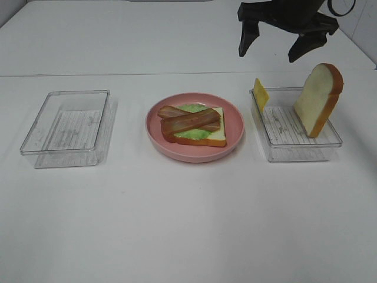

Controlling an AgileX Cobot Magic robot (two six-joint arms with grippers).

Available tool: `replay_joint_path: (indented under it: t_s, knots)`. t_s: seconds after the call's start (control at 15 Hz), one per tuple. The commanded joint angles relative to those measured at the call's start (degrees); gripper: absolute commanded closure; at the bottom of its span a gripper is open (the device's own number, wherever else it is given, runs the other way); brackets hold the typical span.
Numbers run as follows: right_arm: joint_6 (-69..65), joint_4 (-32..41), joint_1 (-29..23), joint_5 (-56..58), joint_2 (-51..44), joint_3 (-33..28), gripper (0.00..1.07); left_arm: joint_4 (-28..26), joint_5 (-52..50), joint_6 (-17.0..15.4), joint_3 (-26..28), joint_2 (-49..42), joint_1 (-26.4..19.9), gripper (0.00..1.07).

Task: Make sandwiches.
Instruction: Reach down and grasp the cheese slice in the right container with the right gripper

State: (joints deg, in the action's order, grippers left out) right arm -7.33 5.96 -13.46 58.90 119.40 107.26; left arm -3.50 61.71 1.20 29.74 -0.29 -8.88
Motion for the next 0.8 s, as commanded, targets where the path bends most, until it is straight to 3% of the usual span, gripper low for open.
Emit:
replay_joint_path:
  t_s: [0.07,0.8]
  knots:
    - [2.18,2.98,0.97,-1.95,3.55,0.34,0.12,-0.29,-0.34,-0.23,-0.11,-1.2,-0.11,0.07]
    - [2.01,2.92,0.97,-5.39,11.46,0.34,0.16,-0.34,-0.34,-0.23,-0.11,-1.2,-0.11,0.07]
